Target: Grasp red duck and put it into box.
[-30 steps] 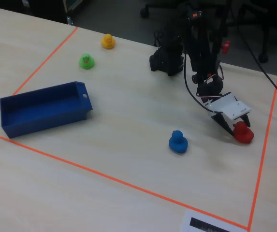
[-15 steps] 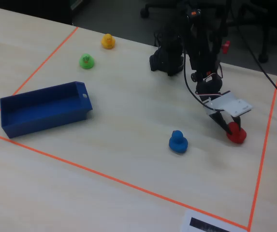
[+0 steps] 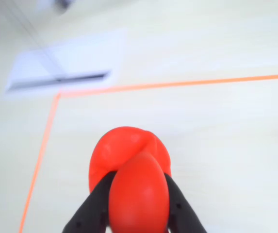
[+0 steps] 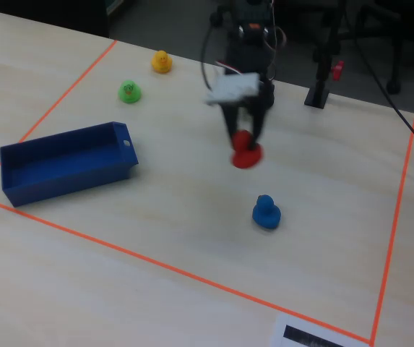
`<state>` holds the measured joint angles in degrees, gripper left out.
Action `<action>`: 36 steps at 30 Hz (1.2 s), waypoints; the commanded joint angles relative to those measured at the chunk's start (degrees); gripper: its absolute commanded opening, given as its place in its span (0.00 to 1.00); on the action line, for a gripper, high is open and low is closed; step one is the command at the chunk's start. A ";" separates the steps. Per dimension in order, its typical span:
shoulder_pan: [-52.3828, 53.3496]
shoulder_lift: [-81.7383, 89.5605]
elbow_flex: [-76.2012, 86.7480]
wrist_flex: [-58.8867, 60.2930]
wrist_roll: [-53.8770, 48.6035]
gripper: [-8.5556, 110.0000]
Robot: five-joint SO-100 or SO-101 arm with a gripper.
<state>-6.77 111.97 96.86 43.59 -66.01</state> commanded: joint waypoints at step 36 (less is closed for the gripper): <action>50.45 -69.26 -64.51 -3.52 -6.24 0.07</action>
<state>42.80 42.54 36.47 40.43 -71.37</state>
